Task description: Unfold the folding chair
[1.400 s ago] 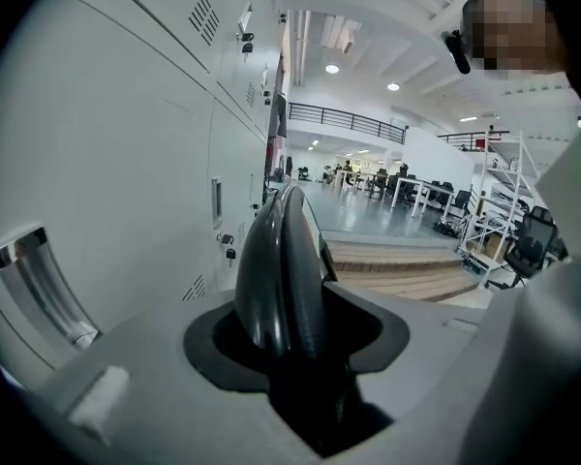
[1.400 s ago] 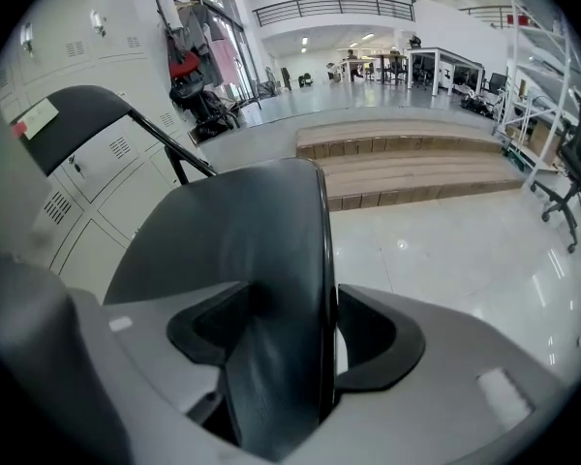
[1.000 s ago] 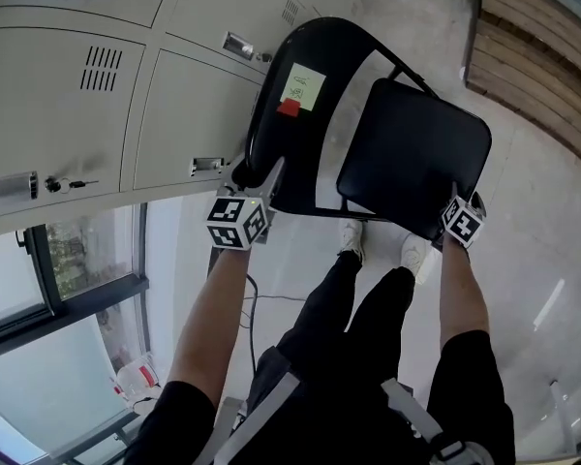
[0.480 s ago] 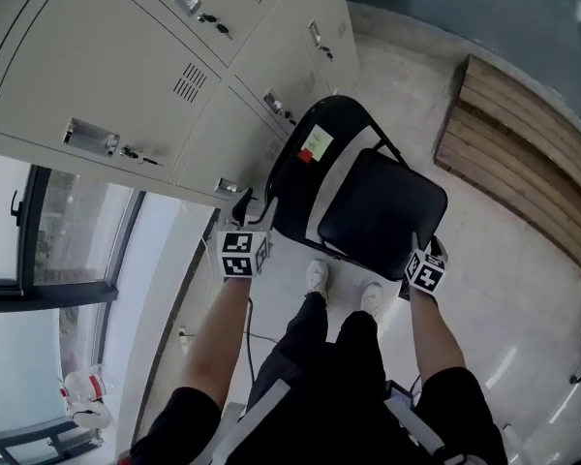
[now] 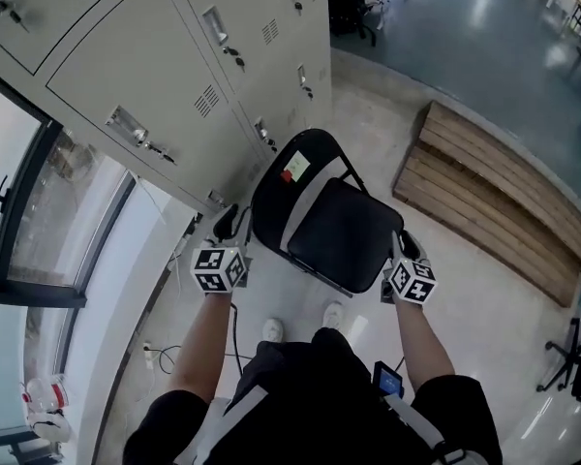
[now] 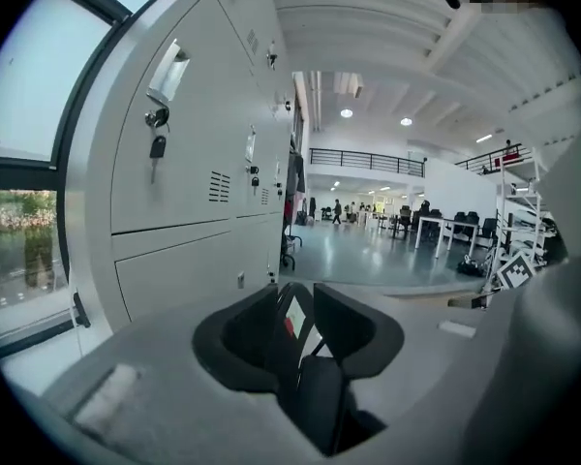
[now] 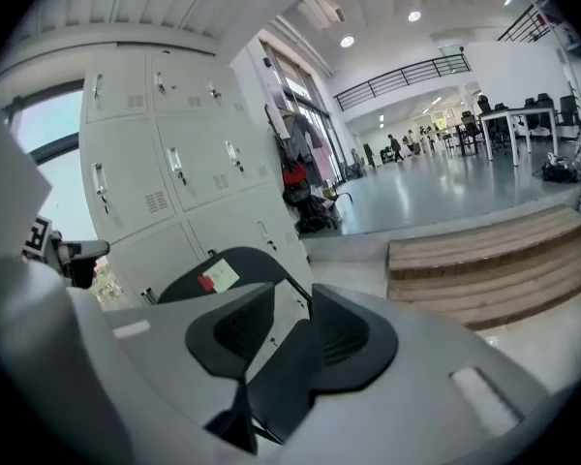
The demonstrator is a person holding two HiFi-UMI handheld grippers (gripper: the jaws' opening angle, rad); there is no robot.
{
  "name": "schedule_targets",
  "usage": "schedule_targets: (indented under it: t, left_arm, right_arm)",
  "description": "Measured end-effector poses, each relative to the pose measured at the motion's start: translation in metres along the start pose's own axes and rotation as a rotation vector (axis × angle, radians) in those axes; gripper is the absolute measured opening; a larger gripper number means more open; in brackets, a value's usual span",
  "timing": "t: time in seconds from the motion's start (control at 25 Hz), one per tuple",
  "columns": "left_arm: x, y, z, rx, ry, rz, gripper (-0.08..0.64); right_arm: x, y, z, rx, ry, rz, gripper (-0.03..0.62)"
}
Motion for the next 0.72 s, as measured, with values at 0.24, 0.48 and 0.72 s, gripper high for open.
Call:
schedule_targets:
  t: [0.24,0.48,0.72]
  left_arm:
    - [-0.011,0.006,-0.012,0.038,-0.100,-0.097,0.112]
    - [-0.005,0.024,-0.054,0.117,-0.134,-0.067,0.112]
    - [0.012,0.051,-0.088,0.193,-0.166,-0.060,0.112]
  right_arm:
    - [-0.020,0.030,-0.036,0.016,-0.141,0.046,0.061]
    - [0.011,0.079,-0.071,0.057,-0.084,-0.056,0.011]
    - [0.042,0.122,-0.106,0.101,-0.148,-0.063,0.003]
Point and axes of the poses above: the fingertips, and each gripper's own axes: z forward along the fingers, y to its left, x out of its underside, the point moved 8 cm from there along -z, backward along the fingers, and after that the axes turned 7 degrees about z, right-handed, at the moved point
